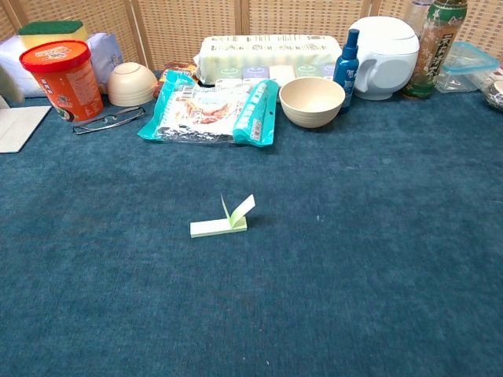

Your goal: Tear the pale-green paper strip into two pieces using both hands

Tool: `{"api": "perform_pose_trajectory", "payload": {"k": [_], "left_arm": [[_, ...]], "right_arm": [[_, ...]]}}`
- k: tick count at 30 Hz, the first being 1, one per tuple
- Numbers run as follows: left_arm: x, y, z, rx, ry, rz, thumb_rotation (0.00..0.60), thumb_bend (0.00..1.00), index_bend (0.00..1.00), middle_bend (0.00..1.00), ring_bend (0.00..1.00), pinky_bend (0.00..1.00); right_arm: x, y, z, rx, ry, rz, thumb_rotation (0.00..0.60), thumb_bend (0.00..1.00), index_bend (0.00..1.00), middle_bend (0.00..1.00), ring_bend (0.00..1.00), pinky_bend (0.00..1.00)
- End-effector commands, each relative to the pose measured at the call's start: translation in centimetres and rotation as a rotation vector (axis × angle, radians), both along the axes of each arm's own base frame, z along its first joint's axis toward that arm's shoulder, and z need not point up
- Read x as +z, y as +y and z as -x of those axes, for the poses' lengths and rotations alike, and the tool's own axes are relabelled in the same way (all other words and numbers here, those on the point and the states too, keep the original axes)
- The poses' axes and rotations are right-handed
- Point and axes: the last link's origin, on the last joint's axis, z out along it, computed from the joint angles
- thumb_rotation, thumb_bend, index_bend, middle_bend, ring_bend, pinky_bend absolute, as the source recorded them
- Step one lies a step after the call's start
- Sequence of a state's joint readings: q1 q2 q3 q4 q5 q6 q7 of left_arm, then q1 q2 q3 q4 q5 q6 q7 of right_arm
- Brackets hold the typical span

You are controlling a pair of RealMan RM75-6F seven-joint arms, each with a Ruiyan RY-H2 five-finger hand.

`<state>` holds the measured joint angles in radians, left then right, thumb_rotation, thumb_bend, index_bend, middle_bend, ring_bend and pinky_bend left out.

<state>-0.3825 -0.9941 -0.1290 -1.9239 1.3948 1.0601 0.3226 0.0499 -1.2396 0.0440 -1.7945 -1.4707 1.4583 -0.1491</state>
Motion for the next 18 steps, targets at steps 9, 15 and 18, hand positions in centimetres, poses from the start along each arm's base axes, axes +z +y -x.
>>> {"api": "perform_pose_trajectory", "payload": {"k": [9, 15, 18], "left_arm": [[-4.2, 3.3, -4.9, -0.127, 0.065, 0.079, 0.6, 0.22, 0.4, 0.88, 0.93, 0.79], [-6.2, 3.5, -6.2, -0.133, 0.06, 0.073, 0.599, 0.23, 0.41, 0.97, 1.0, 0.98], [-7.1, 3.4, -6.7, -0.135, 0.07, 0.078, 0.575, 0.23, 0.41, 1.0, 1.0, 1.0]], "right_arm": [[-0.1, 0.0, 0.3, -0.012, -0.006, -0.009, 0.592, 0.38, 0.0, 0.03, 0.09, 0.02], [-0.3, 0.0, 0.4, -0.009, -0.016, -0.016, 0.592, 0.39, 0.0, 0.03, 0.09, 0.02], [-0.5, -0.1, 0.2, 0.003, -0.023, -0.021, 0.592, 0.38, 0.0, 0.03, 0.1, 0.02]]}}
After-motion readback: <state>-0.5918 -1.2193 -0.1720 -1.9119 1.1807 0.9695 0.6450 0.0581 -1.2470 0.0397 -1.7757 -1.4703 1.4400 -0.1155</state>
